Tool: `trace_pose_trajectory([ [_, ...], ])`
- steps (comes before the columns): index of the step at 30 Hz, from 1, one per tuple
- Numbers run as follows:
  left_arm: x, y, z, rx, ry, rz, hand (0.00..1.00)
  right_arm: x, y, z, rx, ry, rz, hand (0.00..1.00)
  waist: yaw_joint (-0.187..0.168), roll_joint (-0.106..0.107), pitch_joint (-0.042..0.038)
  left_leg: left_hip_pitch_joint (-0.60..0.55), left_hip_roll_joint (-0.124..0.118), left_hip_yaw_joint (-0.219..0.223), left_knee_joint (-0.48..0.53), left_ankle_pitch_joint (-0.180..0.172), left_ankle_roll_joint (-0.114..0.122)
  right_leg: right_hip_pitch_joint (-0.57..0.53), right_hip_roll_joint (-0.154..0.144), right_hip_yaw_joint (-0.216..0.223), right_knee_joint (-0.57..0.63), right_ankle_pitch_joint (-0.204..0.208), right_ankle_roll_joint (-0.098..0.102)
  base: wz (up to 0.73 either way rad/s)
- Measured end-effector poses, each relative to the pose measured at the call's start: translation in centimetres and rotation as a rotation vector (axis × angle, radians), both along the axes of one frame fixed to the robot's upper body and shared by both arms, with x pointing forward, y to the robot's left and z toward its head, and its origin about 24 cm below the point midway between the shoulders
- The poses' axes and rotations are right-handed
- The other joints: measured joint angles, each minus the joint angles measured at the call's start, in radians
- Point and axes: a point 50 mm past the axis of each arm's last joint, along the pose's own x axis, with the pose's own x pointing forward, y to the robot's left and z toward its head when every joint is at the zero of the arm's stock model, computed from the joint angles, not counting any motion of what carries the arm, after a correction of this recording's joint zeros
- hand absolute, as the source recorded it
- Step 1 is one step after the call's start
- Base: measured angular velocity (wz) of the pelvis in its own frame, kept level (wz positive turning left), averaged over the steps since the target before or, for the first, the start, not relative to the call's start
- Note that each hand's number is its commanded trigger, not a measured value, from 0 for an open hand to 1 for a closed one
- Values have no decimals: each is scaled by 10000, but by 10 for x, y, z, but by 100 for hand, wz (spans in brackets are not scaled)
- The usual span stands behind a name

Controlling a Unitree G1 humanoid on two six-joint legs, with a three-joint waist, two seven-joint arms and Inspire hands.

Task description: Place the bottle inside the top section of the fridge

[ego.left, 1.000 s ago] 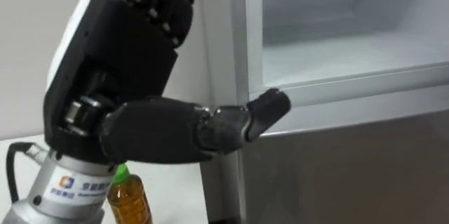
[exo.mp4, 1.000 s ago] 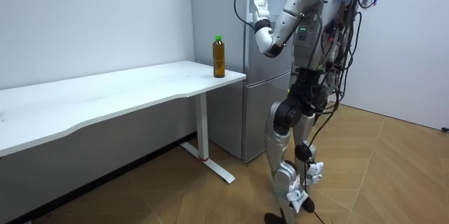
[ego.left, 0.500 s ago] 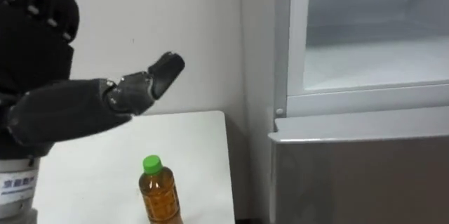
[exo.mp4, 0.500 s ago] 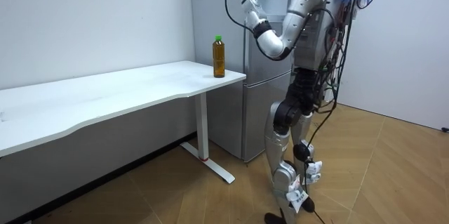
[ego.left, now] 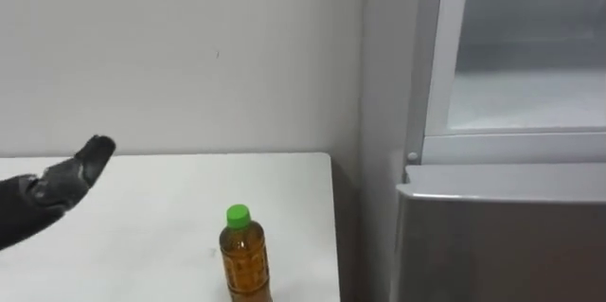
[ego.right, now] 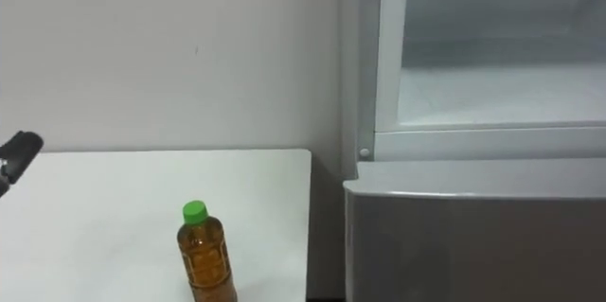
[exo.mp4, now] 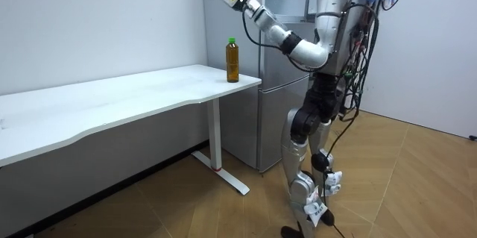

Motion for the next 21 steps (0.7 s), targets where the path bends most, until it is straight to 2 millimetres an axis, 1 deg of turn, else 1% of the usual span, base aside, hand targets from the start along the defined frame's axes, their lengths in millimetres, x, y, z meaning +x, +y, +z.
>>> trace_pose_trajectory([
  [2, -3, 4, -14, -336, 544, 251, 0, -4, 0, 0, -4, 73, -52, 0, 36, -22, 9, 69, 0, -6, -2, 0, 0, 20, 0, 6, 19, -16, -5, 2],
  [4, -8, 13, -33, -718, 1389, 684, 0, -3, -1, 0, -18, 0, -157, 0, 62, 55, 4, 89, 4, -15, -1, 0, 0, 11, -3, 39, 30, -68, -24, -2],
  [5, -10, 16, -37, -868, 1534, 772, 0, -4, -1, 0, -23, -1, -220, 0, 58, 5, 15, 91, 5, -15, -2, 0, 1, -6, -8, 48, 25, -90, -26, 0],
  [6, -12, 20, -44, -1107, 1790, 991, 0, -6, -1, 0, -11, 61, -295, 0, 40, 67, -3, 101, 7, -15, -2, 0, 0, -7, -20, 53, 39, -121, -29, 0],
  [7, -13, 22, -47, -1210, 1898, 1081, 0, -7, -1, 0, 1, 89, -304, 0, 35, 62, -14, 103, 9, -15, -2, 0, 0, -5, -32, 53, 42, -128, -31, 0],
  [8, -15, 26, -53, -1354, 2118, 1289, 0, -8, -1, 0, 1, 114, -338, 0, 46, 22, 3, 100, 14, -18, -5, 0, 0, 0, -46, 42, 40, -136, -35, 0],
  [9, -17, 28, -58, -1477, 2355, 1464, 0, -11, -2, 1, -15, 162, -417, 0, 37, 65, 3, 90, 15, -19, -7, 0, 0, 5, -29, 28, 41, -138, -36, 0],
  [10, -19, 29, -64, -1563, 2577, 1572, 0, -11, -1, 1, -11, 158, -461, 0, 31, 3, -13, 81, 16, -19, -9, 0, 0, 0, 6, 31, 47, -138, -36, 0],
  [11, -20, 30, -66, -1610, 2680, 1620, 0, -11, -1, 0, 1, 131, -521, 0, 28, 10, -17, 76, 16, -19, -12, 0, 0, 1, 7, 33, 43, -138, -36, 0],
  [14, -21, 33, -83, -1935, 3260, 1863, 0, -12, 0, 1, 24, 54, -527, 0, 25, -25, -19, 101, 11, -21, -44, 0, 0, 20, 7, 44, 86, -138, -35, 0],
  [16, -26, 35, -117, -2550, 4541, 2107, 0, -11, -1, 2, -27, -37, -452, 0, -11, 1, -24, 138, 3, -12, -66, 0, -1, 78, 2, 28, 92, -139, -35, -4],
  [17, -29, 34, -125, -2724, 4905, 2165, 0, -10, -1, 2, -40, -64, -400, 0, -10, -9, -23, 145, 3, -11, -66, 0, -1, 90, 4, 28, 86, -139, -35, -4],
  [19, -39, 31, -156, -3263, 6191, 2319, 0, -12, 0, 2, -33, -24, -329, 0, -23, -108, -14, 161, 3, 18, -69, -1, -1, 121, 4, 44, 53, -143, -32, 2],
  [20, -41, 30, -163, -3364, 6508, 2350, 0, -12, -1, 2, -29, -43, -342, 0, -16, -121, -12, 159, 3, 11, -67, -1, -1, 125, 3, 38, 44, -146, -31, 6],
  [21, -47, 29, -179, -3592, 7170, 2405, 0, -10, -1, 2, -27, -114, -383, 0, 12, -100, 4, 172, 2, 13, -66, -2, -2, 160, 6, 38, 17, -147, -30, 4],
])
